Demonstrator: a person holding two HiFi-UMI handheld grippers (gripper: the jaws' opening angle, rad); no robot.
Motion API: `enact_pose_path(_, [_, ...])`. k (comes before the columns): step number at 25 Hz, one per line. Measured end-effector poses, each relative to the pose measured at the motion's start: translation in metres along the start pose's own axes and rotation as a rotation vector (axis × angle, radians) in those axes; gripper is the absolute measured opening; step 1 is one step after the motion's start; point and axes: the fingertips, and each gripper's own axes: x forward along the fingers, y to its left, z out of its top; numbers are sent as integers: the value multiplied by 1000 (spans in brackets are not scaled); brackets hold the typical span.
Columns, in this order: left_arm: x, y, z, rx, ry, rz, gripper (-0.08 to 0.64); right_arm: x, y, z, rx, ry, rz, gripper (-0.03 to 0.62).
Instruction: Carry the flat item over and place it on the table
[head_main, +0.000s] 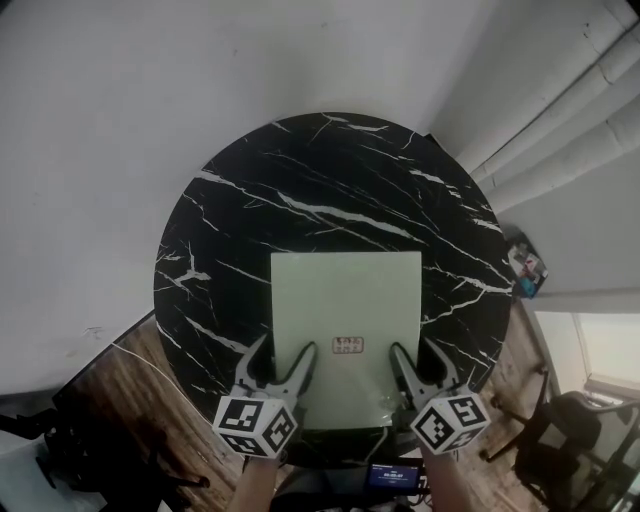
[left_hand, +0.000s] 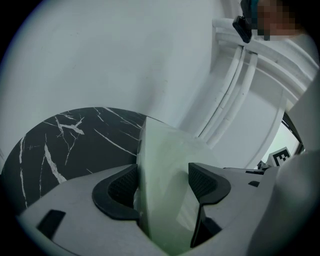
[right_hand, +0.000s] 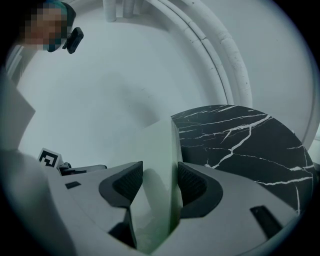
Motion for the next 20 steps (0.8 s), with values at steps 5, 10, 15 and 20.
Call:
enact_pose_path(5, [8,5,-6,-14,51,22,327,7,-4,-5,4,31,-17,210])
enact_pose_path(10, [14,9,-9,-25,86,35,328,13,-7,-8,-2,62,-46,209])
enact_pose_path(15, [15,11,-10,-36,95,37,328,15,-8,-9,-11,72,-63,209])
enact_pose_path(20, [16,10,-11,-42,96,35,328,15,-10,-9,2,74,-57,209])
